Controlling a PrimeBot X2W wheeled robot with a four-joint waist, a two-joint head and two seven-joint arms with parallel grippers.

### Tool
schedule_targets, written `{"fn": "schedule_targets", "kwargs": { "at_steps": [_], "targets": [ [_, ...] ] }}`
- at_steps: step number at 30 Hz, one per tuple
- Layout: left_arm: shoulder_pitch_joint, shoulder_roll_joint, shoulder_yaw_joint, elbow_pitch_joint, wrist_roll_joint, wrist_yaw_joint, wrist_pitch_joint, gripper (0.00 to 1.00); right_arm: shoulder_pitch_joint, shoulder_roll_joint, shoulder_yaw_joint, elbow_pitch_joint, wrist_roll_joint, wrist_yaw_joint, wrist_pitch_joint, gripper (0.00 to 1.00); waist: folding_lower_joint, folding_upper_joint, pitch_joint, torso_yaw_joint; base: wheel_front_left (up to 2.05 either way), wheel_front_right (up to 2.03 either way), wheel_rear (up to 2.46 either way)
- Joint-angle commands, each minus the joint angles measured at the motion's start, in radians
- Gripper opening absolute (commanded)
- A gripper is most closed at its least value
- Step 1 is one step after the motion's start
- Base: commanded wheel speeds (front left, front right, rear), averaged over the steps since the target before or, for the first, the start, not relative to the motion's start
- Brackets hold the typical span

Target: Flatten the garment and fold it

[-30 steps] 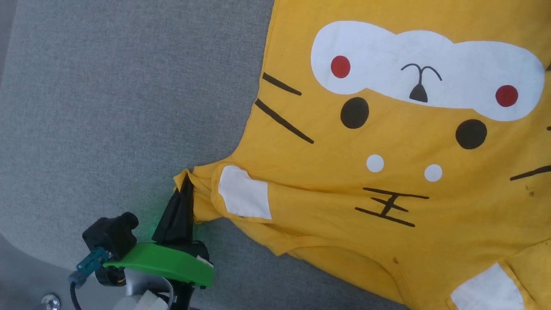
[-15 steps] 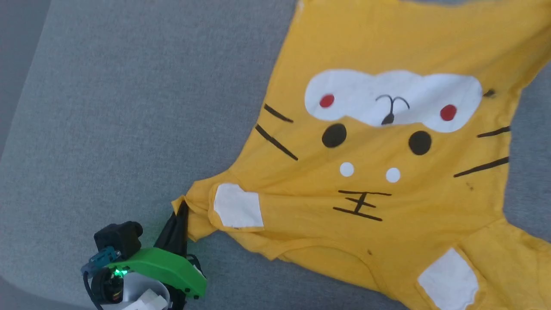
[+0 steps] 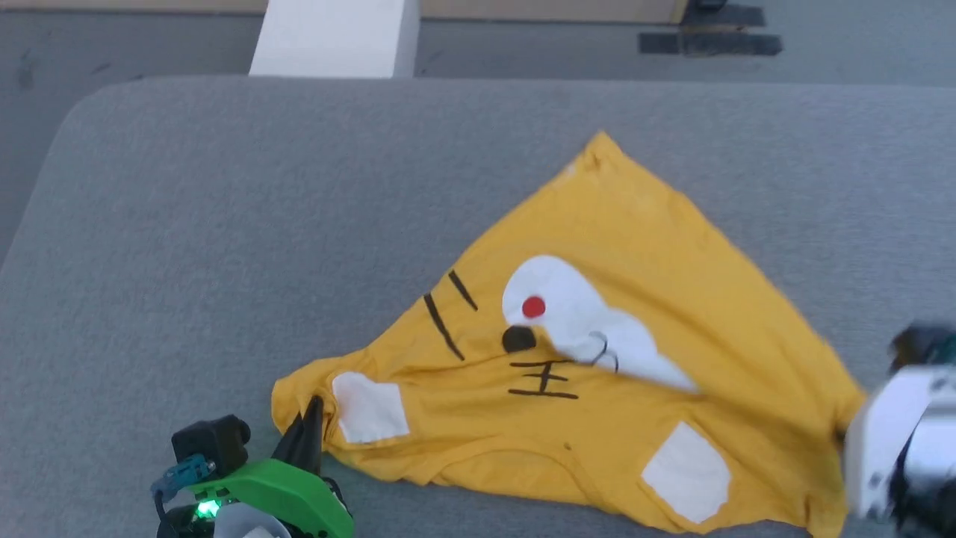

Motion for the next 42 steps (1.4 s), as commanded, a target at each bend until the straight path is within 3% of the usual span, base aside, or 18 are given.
{"fn": "schedule_targets", "kwargs": {
  "at_steps": [1, 6, 7, 13, 18, 23, 32, 37, 42],
  "targets": [
    [0.011, 0.004, -0.001, 0.004, -0.005, 0.004, -0.001, 0.00, 0.050, 0.027, 0.009, 0.004, 0.000, -0.001, 0.011, 0.00, 0.0001, 0.0000, -0.081, -0.080, 0.00, 0.00, 0.00],
    [0.033, 0.002, 0.004, 0.015, -0.013, 0.011, -0.007, 0.00, 0.152, 0.138, 0.029, 0.068, 0.022, -0.001, -0.004, 0.00, 0.0001, 0.0000, -0.099, -0.105, 0.00, 0.00, 0.00],
    [0.045, 0.002, 0.007, 0.019, -0.019, 0.014, -0.008, 0.00, 0.155, 0.164, 0.012, 0.082, 0.033, -0.001, -0.071, 1.00, 0.0001, 0.0000, -0.111, -0.113, 0.00, 0.00, 0.00],
    [0.054, 0.008, 0.011, 0.017, -0.022, 0.020, -0.009, 0.00, 0.128, 0.171, -0.021, -0.031, 0.121, -0.001, -0.251, 1.00, 0.0001, 0.0000, -0.126, -0.113, 0.00, 0.00, 0.00],
    [0.053, 0.016, 0.013, 0.008, -0.020, 0.026, -0.005, 0.00, 0.088, 0.120, 0.015, -0.140, 0.163, -0.001, -0.443, 1.00, 0.0001, 0.0000, -0.125, -0.107, 0.00, 0.00, 0.00],
    [0.040, 0.019, 0.005, -0.006, -0.015, 0.027, -0.003, 0.00, -0.009, 0.065, 0.075, -0.131, 0.159, -0.001, -0.567, 1.00, 0.0001, 0.0000, -0.099, -0.079, 0.00, 0.00, 0.00],
    [-0.034, -0.003, -0.040, -0.045, 0.004, 0.015, -0.009, 0.00, -0.374, 0.025, 0.162, 0.147, 0.147, -0.001, -0.535, 1.00, 0.0001, 0.0000, 0.038, 0.051, 0.00, 0.00, 0.00],
    [-0.076, -0.020, -0.065, -0.059, 0.019, 0.007, -0.029, 0.00, -0.569, -0.032, 0.248, 0.327, 0.069, -0.001, -0.452, 1.00, 0.0001, 0.0000, 0.123, 0.136, 0.00, 0.00, 0.00],
    [-0.104, -0.035, -0.086, -0.075, 0.020, -0.008, -0.049, 0.00, -0.730, -0.080, 0.363, 0.499, -0.017, -0.001, -0.302, 1.00, 0.0001, 0.0000, 0.193, 0.206, 0.00, 0.00, 0.00]
  ]
}}
